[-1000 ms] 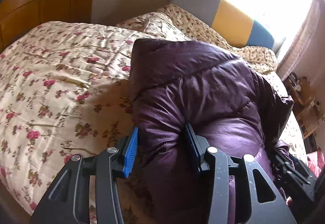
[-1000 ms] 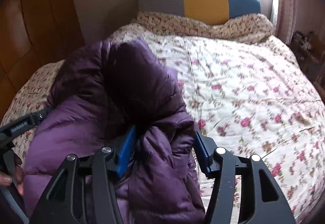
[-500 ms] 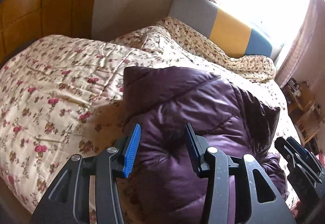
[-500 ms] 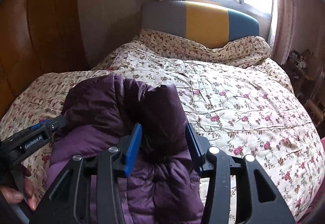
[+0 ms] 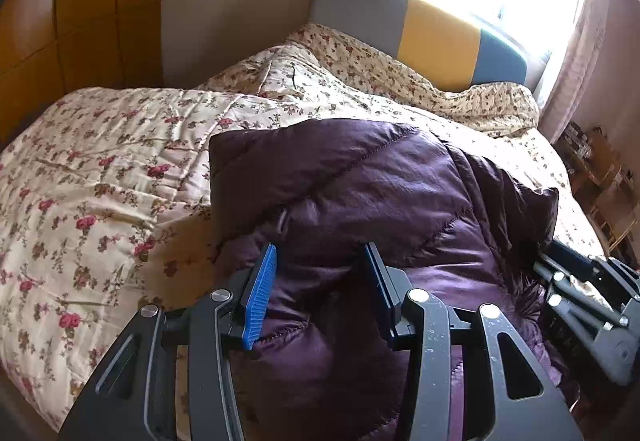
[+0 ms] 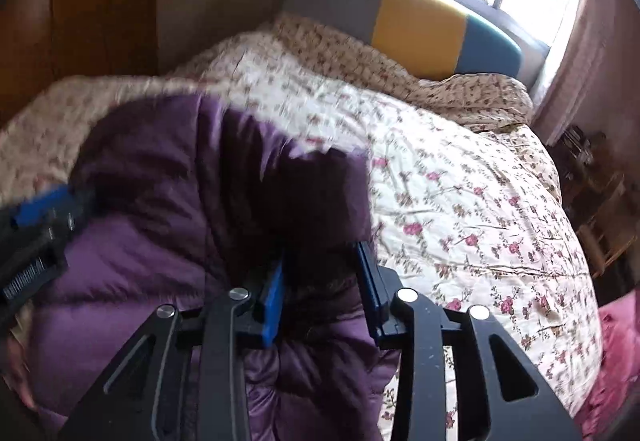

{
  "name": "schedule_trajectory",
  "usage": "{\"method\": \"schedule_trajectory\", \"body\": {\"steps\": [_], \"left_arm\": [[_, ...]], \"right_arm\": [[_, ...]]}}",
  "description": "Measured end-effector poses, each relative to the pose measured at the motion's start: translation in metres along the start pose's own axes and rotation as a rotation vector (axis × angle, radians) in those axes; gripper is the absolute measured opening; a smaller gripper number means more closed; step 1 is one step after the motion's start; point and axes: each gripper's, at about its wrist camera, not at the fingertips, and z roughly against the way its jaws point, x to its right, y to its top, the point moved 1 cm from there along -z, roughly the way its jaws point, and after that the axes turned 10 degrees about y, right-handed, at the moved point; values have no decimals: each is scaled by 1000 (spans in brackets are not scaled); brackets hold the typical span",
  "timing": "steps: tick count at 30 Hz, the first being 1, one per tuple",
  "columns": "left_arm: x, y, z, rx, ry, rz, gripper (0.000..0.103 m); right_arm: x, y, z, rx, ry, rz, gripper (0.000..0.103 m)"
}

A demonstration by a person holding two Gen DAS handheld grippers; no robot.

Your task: Fold large clothes

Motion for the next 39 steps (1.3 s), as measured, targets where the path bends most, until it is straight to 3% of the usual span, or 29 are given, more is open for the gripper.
{"method": "schedule_trajectory", "body": {"steps": [12,21,26,28,31,35,39], "left_arm": [[6,-10,-24,-36,-31,-55,44],[11,-26,-35,-8,-11,-31,44],[12,-23,-18,1,22,-33,45],[10,-22,-9,9,35,-12,57],[7,-24,5,25,45,0,59],[11,-29,25,48,50,-2,59],[19,-36,47,85,43,-10,59]], "right_arm": [[-18,-31,-53,-163,-12,157,30],[-3,-48,-65,-59,53,98,30],[6,-45,-53,-21,103,50,30],[9,-42,-47,-11,118,29,30],[11,-40,-36,7,136,16,32],[12,-36,-19,28,153,-13,44],[16,-36,-4,44,172,-31,47]]}}
